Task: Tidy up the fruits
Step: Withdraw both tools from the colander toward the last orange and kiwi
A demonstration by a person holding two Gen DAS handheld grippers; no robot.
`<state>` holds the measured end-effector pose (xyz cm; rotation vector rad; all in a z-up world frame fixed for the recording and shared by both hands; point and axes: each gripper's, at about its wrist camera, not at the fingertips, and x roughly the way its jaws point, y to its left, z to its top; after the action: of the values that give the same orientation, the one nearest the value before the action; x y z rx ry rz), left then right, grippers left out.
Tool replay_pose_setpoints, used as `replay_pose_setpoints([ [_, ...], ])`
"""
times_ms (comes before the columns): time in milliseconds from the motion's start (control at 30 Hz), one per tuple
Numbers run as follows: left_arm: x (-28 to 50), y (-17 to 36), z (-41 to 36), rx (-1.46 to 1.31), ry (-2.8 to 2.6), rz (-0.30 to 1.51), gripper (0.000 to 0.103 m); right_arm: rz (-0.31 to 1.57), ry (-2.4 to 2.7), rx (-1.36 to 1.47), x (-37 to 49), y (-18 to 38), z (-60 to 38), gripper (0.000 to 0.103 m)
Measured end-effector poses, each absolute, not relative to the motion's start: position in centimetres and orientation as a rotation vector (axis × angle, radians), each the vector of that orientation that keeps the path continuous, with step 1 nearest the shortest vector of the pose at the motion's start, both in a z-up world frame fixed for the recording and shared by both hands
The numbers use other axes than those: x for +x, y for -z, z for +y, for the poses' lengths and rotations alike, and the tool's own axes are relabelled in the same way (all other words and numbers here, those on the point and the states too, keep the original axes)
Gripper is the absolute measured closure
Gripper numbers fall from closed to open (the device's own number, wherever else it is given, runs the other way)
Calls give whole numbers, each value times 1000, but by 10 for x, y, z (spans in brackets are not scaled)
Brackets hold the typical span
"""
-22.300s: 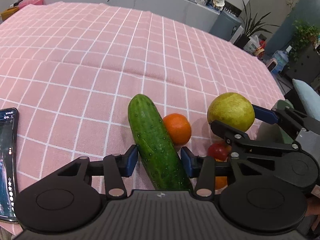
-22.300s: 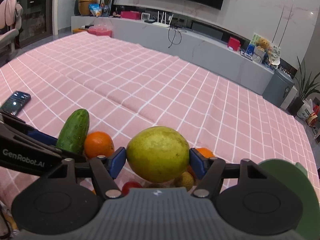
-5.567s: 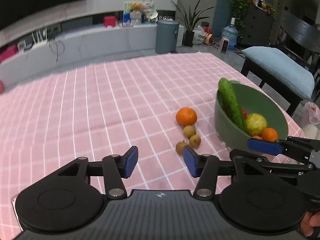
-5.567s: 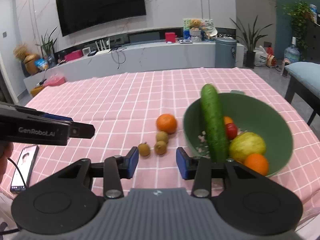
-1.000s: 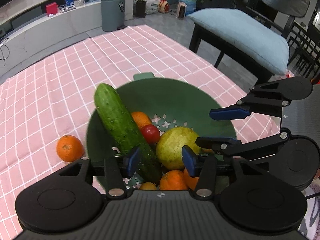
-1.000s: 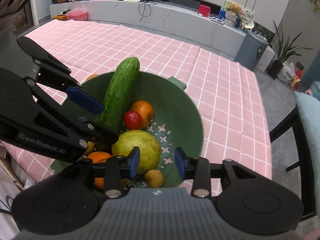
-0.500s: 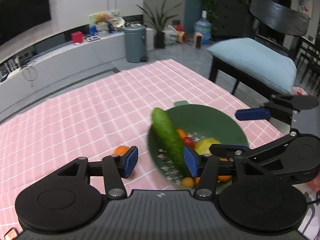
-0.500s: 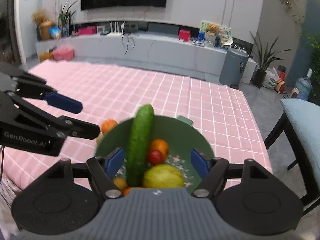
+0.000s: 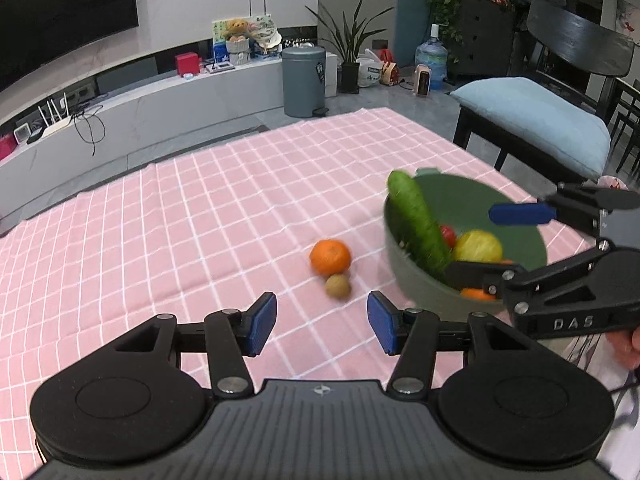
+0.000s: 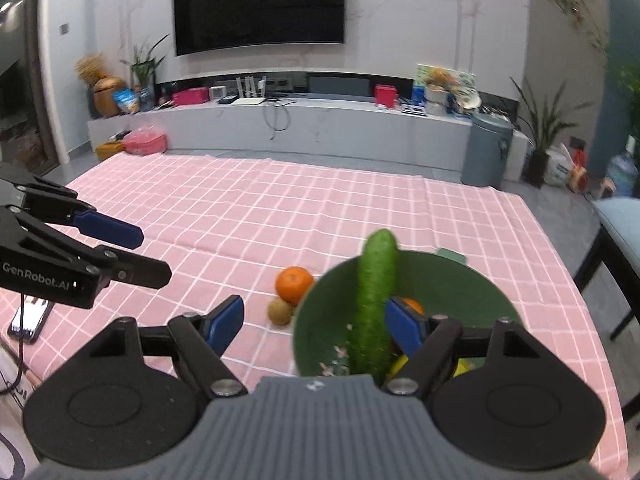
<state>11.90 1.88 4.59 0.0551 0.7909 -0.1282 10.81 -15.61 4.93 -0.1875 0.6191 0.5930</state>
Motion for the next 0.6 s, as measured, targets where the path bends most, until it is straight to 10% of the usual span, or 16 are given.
replay_pose_setpoints([
  [267,128,-25,38,17,170,805,41,586,-677,-351,114,-44,-125,39],
  [600,165,16,27,-14,255,818,55,642,-753,-476,152,-39,-110,77],
])
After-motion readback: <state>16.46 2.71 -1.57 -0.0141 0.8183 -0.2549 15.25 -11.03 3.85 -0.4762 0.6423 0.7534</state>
